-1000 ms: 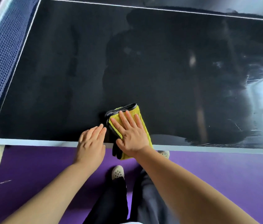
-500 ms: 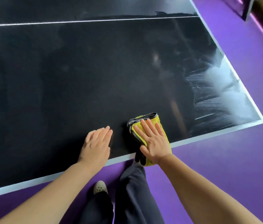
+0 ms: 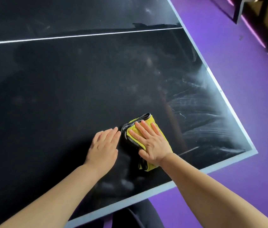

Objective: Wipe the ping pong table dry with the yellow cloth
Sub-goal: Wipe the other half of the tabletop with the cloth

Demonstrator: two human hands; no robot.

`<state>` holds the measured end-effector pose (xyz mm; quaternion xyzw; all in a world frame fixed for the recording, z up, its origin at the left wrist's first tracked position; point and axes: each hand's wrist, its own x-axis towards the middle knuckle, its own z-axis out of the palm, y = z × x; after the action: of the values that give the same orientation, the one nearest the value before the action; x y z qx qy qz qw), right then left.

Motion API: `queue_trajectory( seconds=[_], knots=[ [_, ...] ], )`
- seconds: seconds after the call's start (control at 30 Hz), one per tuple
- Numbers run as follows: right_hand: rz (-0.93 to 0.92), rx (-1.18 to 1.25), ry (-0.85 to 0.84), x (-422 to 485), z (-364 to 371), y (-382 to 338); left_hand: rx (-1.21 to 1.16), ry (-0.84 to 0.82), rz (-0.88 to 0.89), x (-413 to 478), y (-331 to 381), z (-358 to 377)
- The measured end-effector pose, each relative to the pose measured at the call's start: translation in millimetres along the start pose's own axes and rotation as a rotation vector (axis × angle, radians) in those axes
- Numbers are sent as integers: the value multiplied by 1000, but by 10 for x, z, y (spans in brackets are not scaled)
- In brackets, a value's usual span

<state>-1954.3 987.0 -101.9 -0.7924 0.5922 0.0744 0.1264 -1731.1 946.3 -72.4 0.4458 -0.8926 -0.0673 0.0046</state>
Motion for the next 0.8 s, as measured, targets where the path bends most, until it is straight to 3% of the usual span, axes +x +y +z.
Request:
queue_trajectory(
  seconds=[0.5, 0.8],
  knots=[
    [131, -3, 60, 2044, -669, 1263, 4, 70, -142, 1706, -180, -128],
    [526, 142, 114, 2638, -787, 1536, 16, 81, -117, 2114, 4, -123]
  ],
)
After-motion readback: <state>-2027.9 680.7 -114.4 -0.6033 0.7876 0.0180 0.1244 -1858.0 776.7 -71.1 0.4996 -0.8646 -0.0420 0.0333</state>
